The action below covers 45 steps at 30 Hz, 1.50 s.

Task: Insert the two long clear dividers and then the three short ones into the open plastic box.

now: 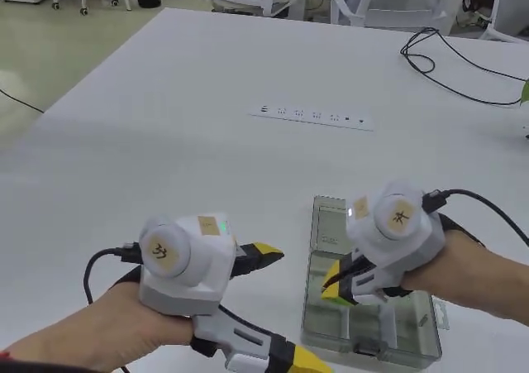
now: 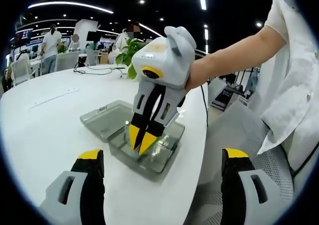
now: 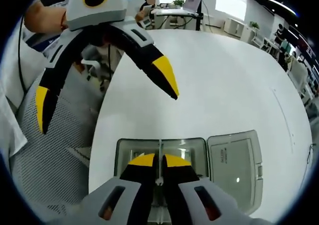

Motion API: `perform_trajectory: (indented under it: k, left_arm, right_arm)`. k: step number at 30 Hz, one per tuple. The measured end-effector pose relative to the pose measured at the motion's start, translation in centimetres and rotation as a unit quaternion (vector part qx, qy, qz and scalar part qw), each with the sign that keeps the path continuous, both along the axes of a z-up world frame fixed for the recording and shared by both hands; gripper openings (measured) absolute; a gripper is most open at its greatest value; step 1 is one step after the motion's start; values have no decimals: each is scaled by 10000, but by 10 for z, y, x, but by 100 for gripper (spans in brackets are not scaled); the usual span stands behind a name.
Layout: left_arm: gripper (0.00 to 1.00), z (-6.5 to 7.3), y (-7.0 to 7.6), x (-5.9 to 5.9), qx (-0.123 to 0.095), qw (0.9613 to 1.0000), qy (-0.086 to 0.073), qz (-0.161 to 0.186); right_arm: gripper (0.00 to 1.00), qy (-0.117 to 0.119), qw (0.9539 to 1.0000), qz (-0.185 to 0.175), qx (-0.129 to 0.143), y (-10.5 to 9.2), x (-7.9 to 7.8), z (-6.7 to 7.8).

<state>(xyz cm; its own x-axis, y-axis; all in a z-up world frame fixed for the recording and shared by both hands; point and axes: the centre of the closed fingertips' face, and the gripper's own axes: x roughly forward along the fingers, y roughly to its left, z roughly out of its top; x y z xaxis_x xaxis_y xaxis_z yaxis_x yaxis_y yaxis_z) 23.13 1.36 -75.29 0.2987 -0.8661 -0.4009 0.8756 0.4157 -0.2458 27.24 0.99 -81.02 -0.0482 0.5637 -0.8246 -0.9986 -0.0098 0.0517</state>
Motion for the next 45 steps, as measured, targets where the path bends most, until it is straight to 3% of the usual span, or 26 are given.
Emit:
perform_trajectory:
  k: [8, 15, 19, 25, 33, 45]
  left_arm:
    - [100, 0, 1, -1, -5, 10000, 23, 41]
    - [100, 0, 2, -4, 10, 10000, 31, 50]
    - [100, 2, 3, -3, 9, 10000, 5, 61]
    - [100, 3, 4, -3, 37, 10000, -5, 28]
    - [100, 4, 3, -3, 26, 10000, -2, 40]
    - [100, 3, 4, -5, 50, 10000, 40, 50]
  right_arm:
    - [15, 105, 9978, -482, 453, -10, 8, 27]
    - [24, 118, 9930, -867, 796, -43, 10, 55]
    - [29, 102, 9917, -979, 825, -66, 7, 62]
    - [34, 77, 9915, -1120, 654, -105, 3, 63]
    - [43, 135, 9914, -1279, 253, -153, -10, 50]
    - [49, 77, 9936, -810, -780, -211, -25, 12]
